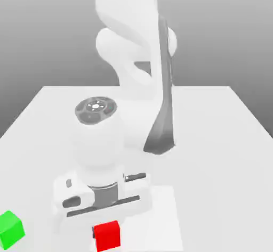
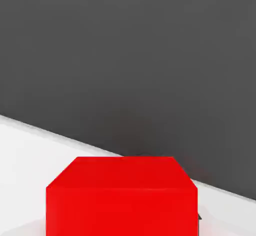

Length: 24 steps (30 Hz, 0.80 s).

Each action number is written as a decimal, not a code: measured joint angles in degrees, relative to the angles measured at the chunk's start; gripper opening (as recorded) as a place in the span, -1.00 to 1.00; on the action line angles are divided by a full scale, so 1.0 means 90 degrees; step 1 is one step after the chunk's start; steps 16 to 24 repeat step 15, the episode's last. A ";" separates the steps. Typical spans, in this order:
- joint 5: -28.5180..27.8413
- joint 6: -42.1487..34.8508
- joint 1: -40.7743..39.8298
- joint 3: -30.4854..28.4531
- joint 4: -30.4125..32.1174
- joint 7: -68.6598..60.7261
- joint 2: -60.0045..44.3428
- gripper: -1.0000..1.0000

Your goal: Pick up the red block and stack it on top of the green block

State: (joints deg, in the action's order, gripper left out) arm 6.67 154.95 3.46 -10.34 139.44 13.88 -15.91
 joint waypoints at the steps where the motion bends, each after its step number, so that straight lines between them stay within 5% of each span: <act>1: -0.0049 -0.0180 -0.0032 -0.0091 -0.0016 0.0069 0.0157 -1.00; 7: 0.0290 -0.0901 -0.0998 -0.0997 -0.0717 0.0363 0.0079 -1.00; 11: 0.0957 -0.0544 -0.1675 -0.0996 -0.1159 0.0140 -0.0802 -1.00; 12: 0.1040 -0.0452 -0.1740 -0.0951 -0.1185 0.0093 -0.0927 1.00; 24: 0.1040 -0.0452 -0.1740 -0.0951 -0.1185 0.0093 -0.0927 1.00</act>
